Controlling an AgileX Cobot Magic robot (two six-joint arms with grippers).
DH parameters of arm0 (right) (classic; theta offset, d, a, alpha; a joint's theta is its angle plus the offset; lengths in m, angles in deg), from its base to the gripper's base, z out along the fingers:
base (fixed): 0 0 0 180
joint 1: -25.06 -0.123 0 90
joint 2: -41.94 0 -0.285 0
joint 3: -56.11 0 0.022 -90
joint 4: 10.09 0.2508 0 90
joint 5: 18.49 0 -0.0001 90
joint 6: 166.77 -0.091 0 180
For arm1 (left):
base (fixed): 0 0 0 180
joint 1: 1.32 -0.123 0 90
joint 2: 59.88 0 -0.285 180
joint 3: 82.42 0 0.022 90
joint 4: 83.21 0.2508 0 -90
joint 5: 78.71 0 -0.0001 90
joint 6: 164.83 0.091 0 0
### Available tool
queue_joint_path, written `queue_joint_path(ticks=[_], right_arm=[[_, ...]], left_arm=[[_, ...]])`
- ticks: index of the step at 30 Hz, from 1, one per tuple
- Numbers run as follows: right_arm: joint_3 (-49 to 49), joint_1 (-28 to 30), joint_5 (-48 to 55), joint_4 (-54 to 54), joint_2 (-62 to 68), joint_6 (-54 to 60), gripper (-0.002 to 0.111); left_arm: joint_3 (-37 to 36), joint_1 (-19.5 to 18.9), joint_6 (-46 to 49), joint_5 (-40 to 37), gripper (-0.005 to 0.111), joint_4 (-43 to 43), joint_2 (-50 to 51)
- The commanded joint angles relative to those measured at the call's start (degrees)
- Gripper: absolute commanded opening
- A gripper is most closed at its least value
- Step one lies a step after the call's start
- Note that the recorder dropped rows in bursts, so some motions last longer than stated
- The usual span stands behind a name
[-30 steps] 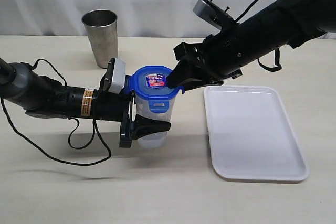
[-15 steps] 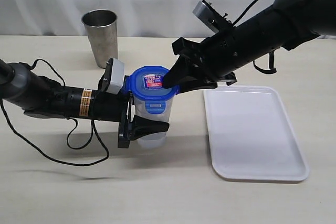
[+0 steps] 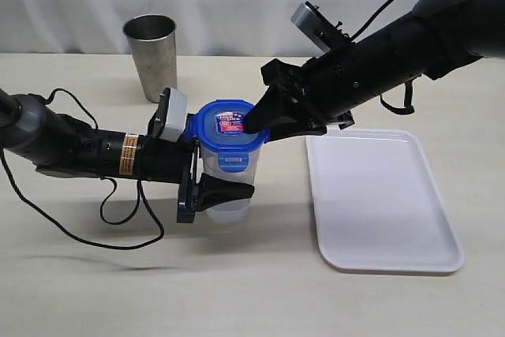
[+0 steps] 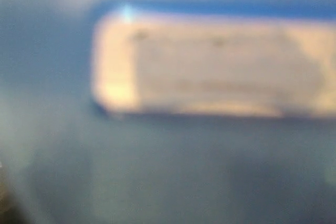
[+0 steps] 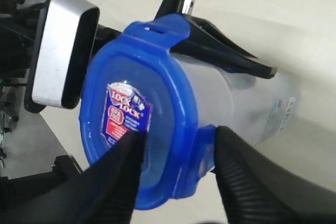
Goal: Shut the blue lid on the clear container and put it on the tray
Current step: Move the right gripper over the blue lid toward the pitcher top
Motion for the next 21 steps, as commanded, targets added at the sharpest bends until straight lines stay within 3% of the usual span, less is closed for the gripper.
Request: queue_joint_path(ticks=[1,15,21], right_arm=[[1.4,-1.1,-1.4,-4.8,-0.3,2.8,0.055],[1.4,-1.1,-7.1,-7.5,-11.1,8.6,0.062],[1.4,-2.1,-5.9,-7.7,-16.1,19.9,0.057]], left_arm=[[0.3,1.1,-0.4,-0.7,0.0,-0.2,-0.3],[0.3,1.1,-0.4,-0.7,0.0,-0.2,-0.3],[0.3,1.1,-0.4,-0.7,0.0,-0.2,-0.3]])
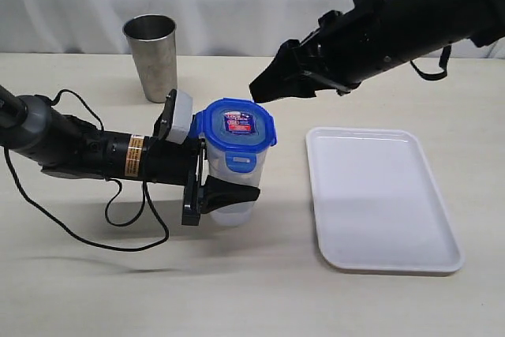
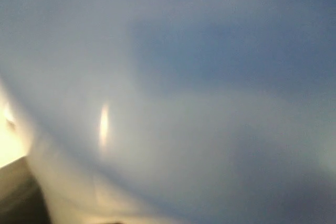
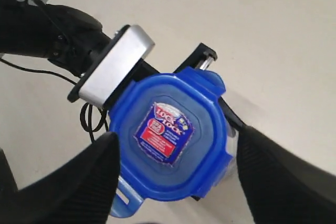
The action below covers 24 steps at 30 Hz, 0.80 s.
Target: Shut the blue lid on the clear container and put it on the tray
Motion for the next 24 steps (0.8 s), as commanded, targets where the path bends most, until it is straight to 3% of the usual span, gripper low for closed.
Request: queue_joint_path(ticks=[1,6,11,15,24], right_arm=[[0.1,-1.7,1.9,-1.4,-3.9,10.7,0.055],[0.1,-11.0,0.5,-16.0,-7.0,14.5,0.047],[1.0,-21.9,-5.3,-37.7,-6.2,2.6,0.047],[1.2,-27.0,-7.7,-55.3,-4.9,-9.0,0.046],[1.2,-28.1,-7.8,-58.5,-0.6,-11.4,0.046]], left_arm=[[0.3,0.3,-0.4,-0.5,0.0,0.3,-0.3],[0.3,0.1,-0.4,-0.5,0.0,0.3,-0.3],[0.3,0.1,-0.4,-0.5,0.0,0.3,-0.3],[0.3,0.1,-0.4,-0.5,0.0,0.4,-0.3],[0.3,0.1,-0.4,-0.5,0.0,0.4,-0.3]])
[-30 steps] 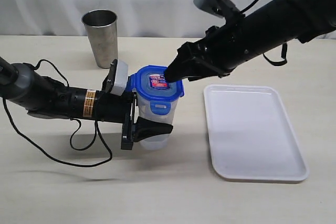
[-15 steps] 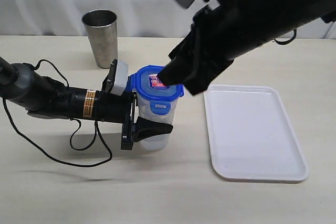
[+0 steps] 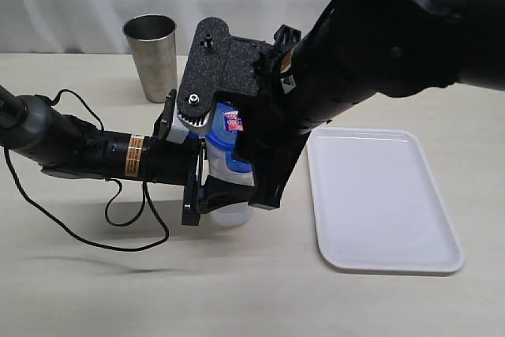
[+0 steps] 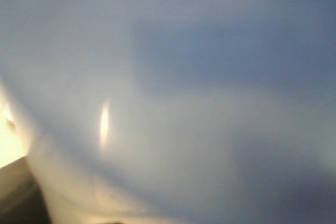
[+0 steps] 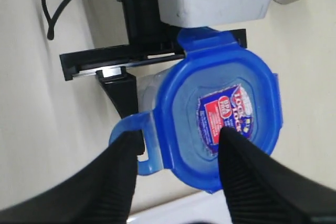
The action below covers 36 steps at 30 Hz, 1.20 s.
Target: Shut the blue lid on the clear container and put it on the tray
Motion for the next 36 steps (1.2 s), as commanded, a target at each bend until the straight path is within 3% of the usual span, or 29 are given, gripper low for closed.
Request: queue_joint_path(ticks=[1,23,36], right_arm=[[0.3,-0.2,-0.1,-0.9,2.3,-0.6,0.046],[2.3,-0.2,-0.4,-6.5,9.4,2.6,0.042],[8.9,-0.2,-8.7,-10.3,10.0,0.8,0.038]], left_arm=[[0.3,0.1,-0.4,-0.5,0.0,0.4,-0.3],[0.3,0.1,-0.4,-0.5,0.0,0.8,-0.3],[0.3,0.1,-0.4,-0.5,0.0,0.9,-0.3]])
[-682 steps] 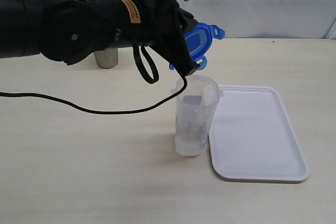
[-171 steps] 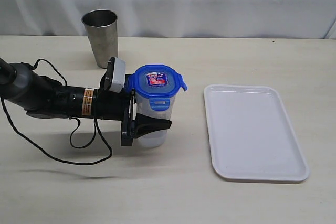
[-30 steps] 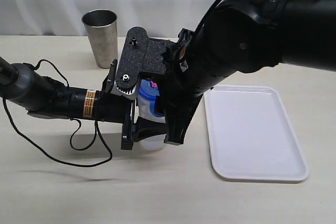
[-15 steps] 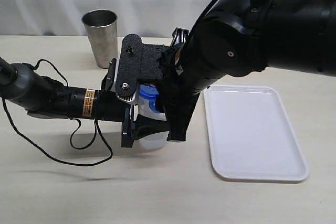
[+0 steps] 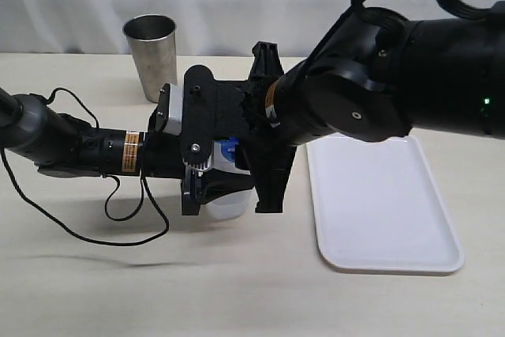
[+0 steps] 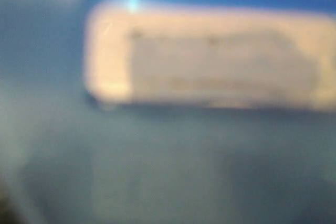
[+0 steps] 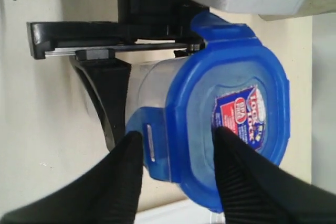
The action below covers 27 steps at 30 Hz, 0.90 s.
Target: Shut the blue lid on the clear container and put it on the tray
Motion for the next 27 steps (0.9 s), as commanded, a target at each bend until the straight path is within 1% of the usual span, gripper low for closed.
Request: queue_joint_path(ticks=[1,6,14,16,20,21,22,23,24,25,26,27], right_arm=[[4.3,0.2,1.2,1.7,3.7,-1.0,0.038],[4.5,0.2,1.1,-0.7,4.2,-3.4,0.028],[4.5,0.2,1.1,-2.3,5.0,-6.0,0.027],[4.5,0.2,1.7,-2.1,4.7,-8.7,0.03],[3.1,0.2,6.7,-2.0,3.3,-14.4,0.043],[2.9,0.2,8.1,-1.2,2.8,-14.6,0.046],[2.7,0.2,9.0,1.9,1.1,-14.0,0.05],[2.7,0.2,9.1,3.8,0.0,-12.9,0.051],[2.7,0.2,9.2,9.3,-2.5,-8.5,0.051],[2.7,0.2,9.2,11.9,-3.6,-6.9,0.051],[2.7,0.2,9.2,17.1,-6.5,-3.3,0.051],[2.7,0.2,9.2,18.8,-7.7,-2.0,0.051]], left_arm=[[0.3,0.7,1.2,0.8,0.0,3.2,-0.3],[0.3,0.7,1.2,0.8,0.0,3.4,-0.3],[0.3,0.7,1.2,0.8,0.0,3.5,-0.3],[0.3,0.7,1.5,0.8,0.0,3.4,-0.3],[0.3,0.6,5.2,0.8,0.0,3.0,-0.3],[0.3,0.6,6.2,0.8,0.0,3.0,-0.3],[0.3,0.4,7.7,0.8,0.0,2.9,-0.3],[0.3,0.4,8.0,0.8,0.0,2.9,-0.3],[0.3,0.2,8.9,0.8,0.0,2.9,-0.3],[0.3,0.2,10.0,0.8,0.0,2.9,-0.3],[0.3,0.1,13.1,0.8,0.0,3.0,-0.3],[0.3,0.0,14.4,0.8,0.0,3.0,-0.3]])
